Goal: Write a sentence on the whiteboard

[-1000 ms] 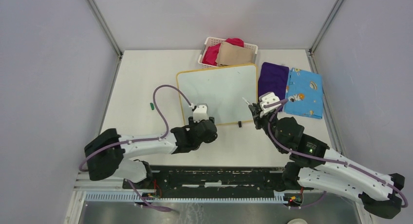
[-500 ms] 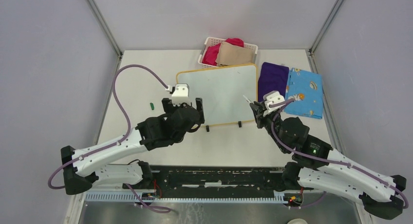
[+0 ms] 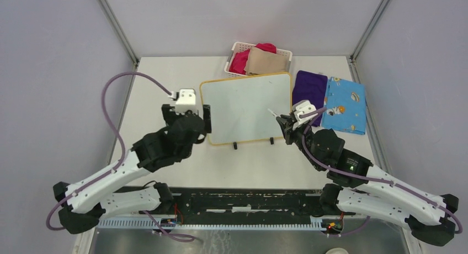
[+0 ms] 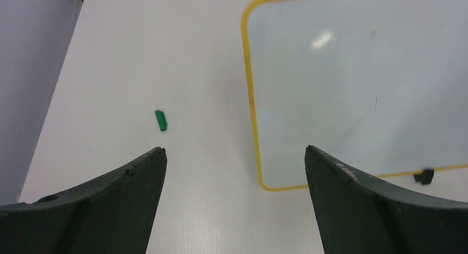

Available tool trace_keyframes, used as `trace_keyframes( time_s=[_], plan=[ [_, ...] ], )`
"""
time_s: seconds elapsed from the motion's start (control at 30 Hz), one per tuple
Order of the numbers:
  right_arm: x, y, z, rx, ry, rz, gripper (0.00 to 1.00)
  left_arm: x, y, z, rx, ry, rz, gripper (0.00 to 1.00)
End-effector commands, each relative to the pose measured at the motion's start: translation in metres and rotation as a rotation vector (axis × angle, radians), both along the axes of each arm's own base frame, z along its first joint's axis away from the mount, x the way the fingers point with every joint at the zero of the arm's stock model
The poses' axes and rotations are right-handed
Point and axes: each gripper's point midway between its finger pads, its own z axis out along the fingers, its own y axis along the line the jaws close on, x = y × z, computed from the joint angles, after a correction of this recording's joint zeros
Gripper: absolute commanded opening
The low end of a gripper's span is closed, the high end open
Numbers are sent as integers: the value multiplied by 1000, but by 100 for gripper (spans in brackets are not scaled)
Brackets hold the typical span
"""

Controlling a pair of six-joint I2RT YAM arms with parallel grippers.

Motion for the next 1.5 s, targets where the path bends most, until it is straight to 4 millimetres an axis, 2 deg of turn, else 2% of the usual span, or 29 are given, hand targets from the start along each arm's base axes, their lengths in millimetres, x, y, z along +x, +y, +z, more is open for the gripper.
trace_keyframes(
  time_s=[0.0, 0.03, 0.1, 0.2, 0.23, 0.3, 0.33, 0.4, 0.5, 0.6, 0.8, 1.03, 1.13, 1.3, 1.47],
  plan=[
    [-1, 12, 31, 83, -44, 44, 0, 43, 12, 57, -178, -154, -64, 100],
    [-1, 14, 32, 80, -48, 49, 0, 56, 20, 59, -220, -147, -67, 100],
    [0, 18, 35, 74, -58, 58, 0, 78, 24, 55, -305, -109, -113, 100],
    [1, 24, 34, 70, -60, 75, 0, 97, 12, 44, -406, -92, -145, 100],
    [1, 25, 34, 72, -61, 79, 0, 104, 10, 35, -463, -67, -154, 100],
    [-1, 27, 33, 74, -63, 97, 0, 116, 14, 21, -585, -30, -161, 100],
    [-2, 28, 33, 81, -64, 103, 0, 123, 23, 15, -640, -27, -162, 100],
    [-2, 29, 31, 80, -64, 109, 0, 128, 25, 5, -704, -57, -212, 100],
    [-3, 31, 32, 81, -66, 122, 0, 123, 18, -2, -749, -139, -355, 100],
    [-5, 33, 32, 82, -66, 134, 0, 125, 18, -9, -738, -149, -370, 100],
    [-4, 41, 29, 77, -63, 158, 0, 116, 0, -7, -699, -183, -537, 100],
    [-5, 59, 30, 71, -54, 213, 0, 121, -22, -27, -700, -54, -680, 99],
    [-5, 67, 38, 95, -65, 238, 0, 125, -22, -33, -703, -47, -671, 98],
    [-5, 74, 43, 96, -66, 257, 0, 119, -21, -54, -684, -18, -681, 98],
    [-6, 77, 45, 101, -64, 270, 0, 111, -27, -70, -744, 69, -748, 93]
  ],
)
